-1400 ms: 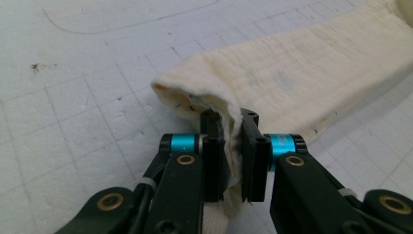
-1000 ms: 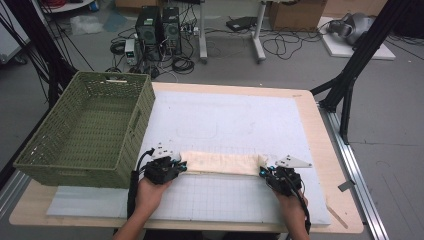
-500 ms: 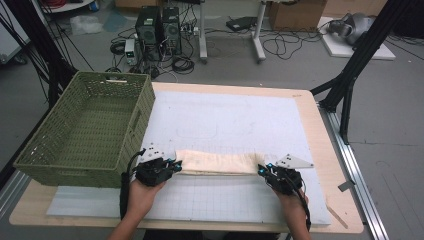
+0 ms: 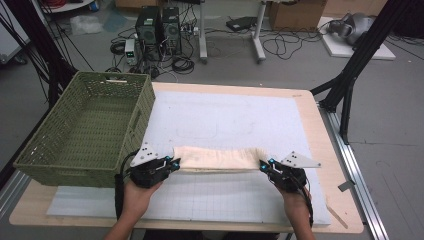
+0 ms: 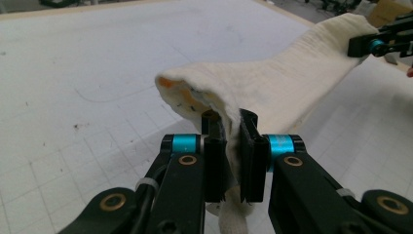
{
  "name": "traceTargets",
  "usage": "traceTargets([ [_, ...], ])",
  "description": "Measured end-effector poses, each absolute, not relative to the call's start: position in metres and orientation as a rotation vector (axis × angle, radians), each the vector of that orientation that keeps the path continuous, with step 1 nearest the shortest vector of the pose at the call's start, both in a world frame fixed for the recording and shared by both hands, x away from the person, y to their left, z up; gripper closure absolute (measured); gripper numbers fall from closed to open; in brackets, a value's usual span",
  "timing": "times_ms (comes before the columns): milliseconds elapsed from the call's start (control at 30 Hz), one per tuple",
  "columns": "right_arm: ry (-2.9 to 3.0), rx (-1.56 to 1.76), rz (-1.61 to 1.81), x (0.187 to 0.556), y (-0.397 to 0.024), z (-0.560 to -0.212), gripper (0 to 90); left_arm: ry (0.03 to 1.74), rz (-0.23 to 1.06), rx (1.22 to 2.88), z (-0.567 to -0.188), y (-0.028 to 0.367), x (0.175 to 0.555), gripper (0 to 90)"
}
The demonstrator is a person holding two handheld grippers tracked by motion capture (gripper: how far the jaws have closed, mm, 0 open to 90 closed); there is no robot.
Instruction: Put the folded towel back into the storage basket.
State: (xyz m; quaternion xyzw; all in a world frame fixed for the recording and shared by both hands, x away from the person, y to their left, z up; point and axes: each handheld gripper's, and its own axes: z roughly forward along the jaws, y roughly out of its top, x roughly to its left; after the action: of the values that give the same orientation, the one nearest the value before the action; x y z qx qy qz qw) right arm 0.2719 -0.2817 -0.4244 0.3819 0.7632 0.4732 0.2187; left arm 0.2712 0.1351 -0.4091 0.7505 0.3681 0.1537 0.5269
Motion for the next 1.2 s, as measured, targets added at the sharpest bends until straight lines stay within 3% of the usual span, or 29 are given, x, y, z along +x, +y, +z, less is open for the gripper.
traceTargets([
  [1200,2.133,0.946,1.376,0.309,-0.260,-0.385,83.9,0.835,0.440,1.708,-0.366,0.161,0.270,82.8],
])
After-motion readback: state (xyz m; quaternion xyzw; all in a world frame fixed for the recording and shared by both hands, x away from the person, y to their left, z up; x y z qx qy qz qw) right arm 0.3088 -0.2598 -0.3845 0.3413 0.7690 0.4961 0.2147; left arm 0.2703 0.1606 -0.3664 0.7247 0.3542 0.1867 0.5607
